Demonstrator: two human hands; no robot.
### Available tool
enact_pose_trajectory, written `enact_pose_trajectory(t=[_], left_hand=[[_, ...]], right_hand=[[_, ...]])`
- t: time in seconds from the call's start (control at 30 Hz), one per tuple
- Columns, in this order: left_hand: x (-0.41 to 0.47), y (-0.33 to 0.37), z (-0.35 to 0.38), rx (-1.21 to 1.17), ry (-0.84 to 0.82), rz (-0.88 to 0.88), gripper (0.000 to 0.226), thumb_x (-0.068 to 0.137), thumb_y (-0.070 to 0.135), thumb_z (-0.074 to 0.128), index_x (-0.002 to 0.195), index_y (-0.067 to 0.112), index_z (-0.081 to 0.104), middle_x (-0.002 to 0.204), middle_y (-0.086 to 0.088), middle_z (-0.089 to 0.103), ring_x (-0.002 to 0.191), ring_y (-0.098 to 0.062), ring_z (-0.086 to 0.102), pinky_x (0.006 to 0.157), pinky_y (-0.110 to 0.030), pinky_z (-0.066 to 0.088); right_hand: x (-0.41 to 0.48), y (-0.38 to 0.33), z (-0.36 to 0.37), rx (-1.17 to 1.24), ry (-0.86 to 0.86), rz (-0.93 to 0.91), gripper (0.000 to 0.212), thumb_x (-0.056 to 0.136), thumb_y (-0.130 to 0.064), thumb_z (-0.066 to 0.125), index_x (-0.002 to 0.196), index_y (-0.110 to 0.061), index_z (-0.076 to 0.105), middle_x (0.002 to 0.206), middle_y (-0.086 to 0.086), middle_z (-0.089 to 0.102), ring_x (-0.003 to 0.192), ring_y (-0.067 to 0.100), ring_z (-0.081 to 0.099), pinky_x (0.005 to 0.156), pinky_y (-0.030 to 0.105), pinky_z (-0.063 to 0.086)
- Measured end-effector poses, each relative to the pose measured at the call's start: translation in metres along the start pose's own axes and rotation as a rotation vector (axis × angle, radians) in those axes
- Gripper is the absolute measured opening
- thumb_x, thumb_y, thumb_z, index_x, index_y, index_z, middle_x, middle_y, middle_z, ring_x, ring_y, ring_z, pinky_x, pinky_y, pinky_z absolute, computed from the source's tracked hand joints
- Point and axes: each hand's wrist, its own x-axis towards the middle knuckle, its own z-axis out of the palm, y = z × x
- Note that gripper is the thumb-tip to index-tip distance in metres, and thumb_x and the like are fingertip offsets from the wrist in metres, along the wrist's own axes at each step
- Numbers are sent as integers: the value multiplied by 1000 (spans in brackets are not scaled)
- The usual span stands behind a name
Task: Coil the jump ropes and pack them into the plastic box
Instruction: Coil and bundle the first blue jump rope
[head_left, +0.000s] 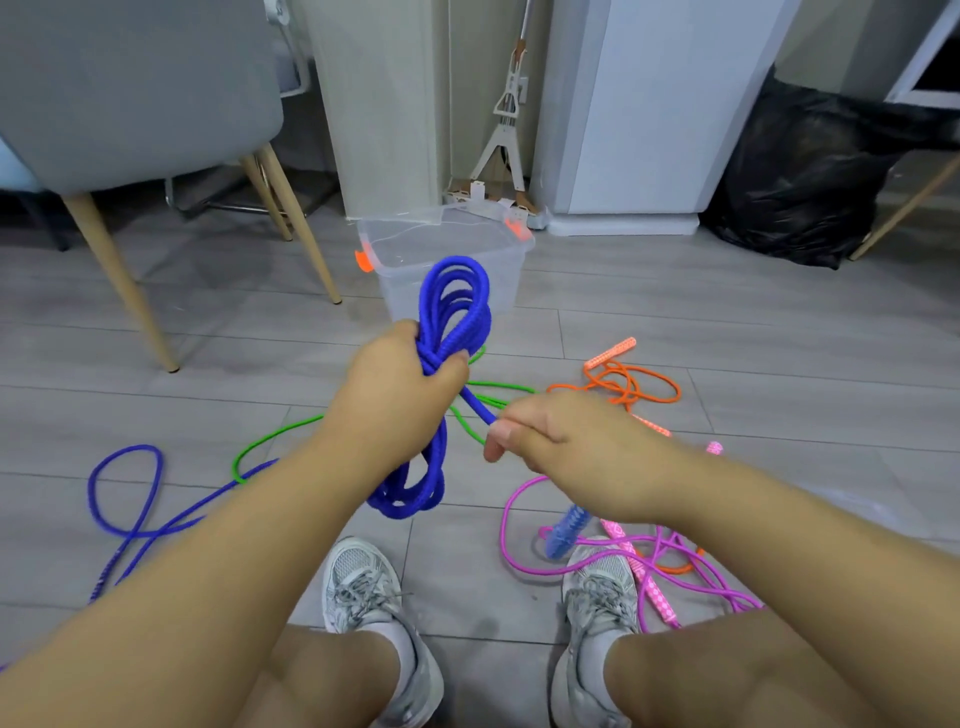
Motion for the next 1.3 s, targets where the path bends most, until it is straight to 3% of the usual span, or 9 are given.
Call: enact_pose_trajectory(t=[0.13, 0.33, 0.5, 0.67, 0.83, 0.97, 1.07, 1.2, 1.3], left_hand=[[3, -9, 0, 148, -197, -35, 33, 86, 50, 55, 75, 21, 45, 66, -2, 53, 63, -20, 49, 54, -31, 36], [-5, -3, -3, 89, -555, 104, 35, 81, 45, 45, 83, 12, 55, 79, -8, 63, 77, -28, 60, 77, -46, 50], [-20, 15, 0, 171, -755, 266, 32, 71, 53, 61, 65, 27, 43, 58, 8, 45, 57, -10, 43, 54, -20, 35], [-30, 23, 4, 165, -683, 377, 29, 74, 36, 75, 72, 20, 51, 58, 5, 49, 55, -10, 47, 55, -19, 40], [-25, 18, 1, -418, -517, 213, 30, 59, 32, 72, 83, 24, 54, 54, 9, 51, 46, -10, 42, 48, -22, 39], [-19, 26, -2, -830, -322, -33, 40, 74, 7, 74, 93, 11, 39, 48, -7, 49, 32, -15, 32, 36, -19, 29], [-14, 25, -5, -842, -179, -90, 26, 83, 17, 66, 92, 13, 42, 52, -8, 52, 33, -16, 34, 37, -21, 30], [-14, 24, 1, -770, -133, -98, 24, 85, 31, 63, 87, 17, 44, 52, -4, 54, 36, -14, 39, 37, -22, 33], [-16, 26, 4, -721, -159, -85, 33, 94, 47, 38, 83, 16, 42, 52, -4, 55, 35, -11, 42, 38, -20, 34]], right_hand=[[-13, 2, -2, -221, 8, -107, 26, 98, -34, 37, 92, -17, 56, 76, -8, 52, 77, 14, 47, 71, 32, 36], [-1, 13, -31, -187, 324, -307, 26, 87, -31, 47, 91, -14, 67, 75, -7, 50, 75, 7, 43, 67, 21, 35], [16, 18, -38, -84, 308, -307, 15, 83, -29, 63, 85, -16, 72, 70, -12, 49, 71, -3, 48, 66, 8, 34], [27, 34, -41, 252, 179, -141, 12, 75, -16, 75, 70, -25, 69, 66, -6, 66, 63, -3, 53, 63, 11, 41], [22, 42, -33, 441, 183, -126, 27, 74, -6, 59, 57, -27, 55, 48, -17, 52, 49, -5, 44, 54, 6, 36], [23, 38, -16, 545, 167, -83, 38, 91, -10, 56, 62, -32, 66, 50, -11, 51, 47, 1, 36, 50, 17, 32], [16, 25, -10, 491, 133, -80, 24, 96, -20, 47, 80, -23, 65, 54, -15, 48, 49, 2, 35, 52, 17, 31], [10, 9, -11, 323, 257, 6, 44, 97, -34, 41, 55, -19, 37, 46, -9, 35, 43, 6, 31, 47, 18, 25], [10, 6, -6, 262, 373, 86, 51, 95, -41, 41, 52, -18, 29, 41, -7, 27, 42, 10, 27, 45, 23, 21]])
